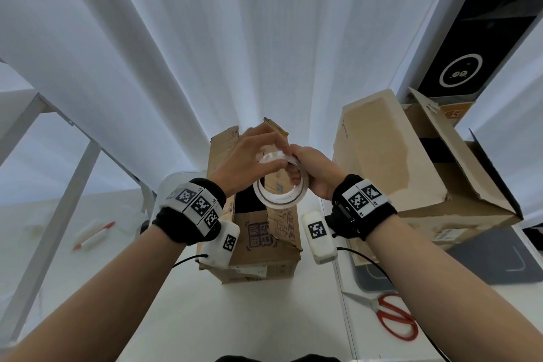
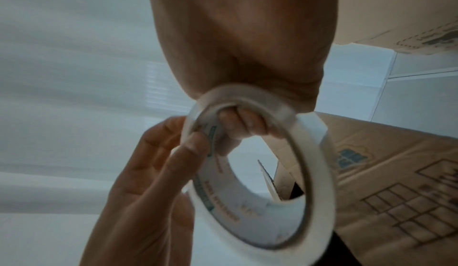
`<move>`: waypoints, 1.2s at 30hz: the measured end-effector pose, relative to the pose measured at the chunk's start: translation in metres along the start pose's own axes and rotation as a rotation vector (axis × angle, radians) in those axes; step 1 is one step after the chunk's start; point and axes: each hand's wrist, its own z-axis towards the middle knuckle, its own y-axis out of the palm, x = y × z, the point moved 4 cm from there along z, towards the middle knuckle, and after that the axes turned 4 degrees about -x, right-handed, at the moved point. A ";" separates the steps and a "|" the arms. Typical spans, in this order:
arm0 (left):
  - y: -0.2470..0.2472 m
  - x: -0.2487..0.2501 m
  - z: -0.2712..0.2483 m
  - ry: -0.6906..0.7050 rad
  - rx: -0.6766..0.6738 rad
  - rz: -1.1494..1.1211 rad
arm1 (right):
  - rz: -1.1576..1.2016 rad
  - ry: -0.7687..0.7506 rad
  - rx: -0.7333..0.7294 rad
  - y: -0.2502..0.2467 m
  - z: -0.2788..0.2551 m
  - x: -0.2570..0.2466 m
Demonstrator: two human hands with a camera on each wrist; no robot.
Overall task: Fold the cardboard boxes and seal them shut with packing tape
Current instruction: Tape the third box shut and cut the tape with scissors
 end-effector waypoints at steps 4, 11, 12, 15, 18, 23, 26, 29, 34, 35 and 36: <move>-0.013 0.002 0.003 -0.018 0.084 0.140 | 0.178 -0.064 -0.034 -0.004 0.003 0.000; -0.003 -0.002 0.009 -0.174 0.131 0.245 | 0.409 -0.135 -0.097 0.005 0.003 -0.003; -0.002 -0.001 0.009 -0.175 0.142 0.246 | 0.419 -0.137 -0.085 0.004 0.003 -0.002; 0.000 -0.002 0.008 -0.176 0.152 0.265 | 0.436 -0.132 -0.051 0.002 0.004 0.002; 0.003 -0.004 0.004 -0.164 0.157 0.276 | 0.452 -0.139 -0.036 0.002 0.004 0.003; 0.010 -0.002 0.000 -0.171 0.084 0.342 | 0.494 -0.146 0.004 -0.001 0.004 0.002; 0.016 -0.006 -0.003 -0.177 -0.025 0.422 | 0.479 -0.148 0.004 -0.001 0.003 0.000; 0.017 -0.010 -0.002 -0.181 -0.034 0.461 | 0.461 -0.154 0.004 0.000 0.003 -0.001; 0.015 -0.011 -0.001 -0.150 -0.043 0.491 | 0.472 -0.148 0.000 0.002 0.004 0.002; 0.015 -0.012 -0.002 -0.151 -0.043 0.501 | 0.480 -0.146 0.001 0.003 0.004 0.003; 0.015 -0.012 -0.003 -0.153 -0.040 0.507 | 0.489 -0.145 0.002 0.003 0.004 0.003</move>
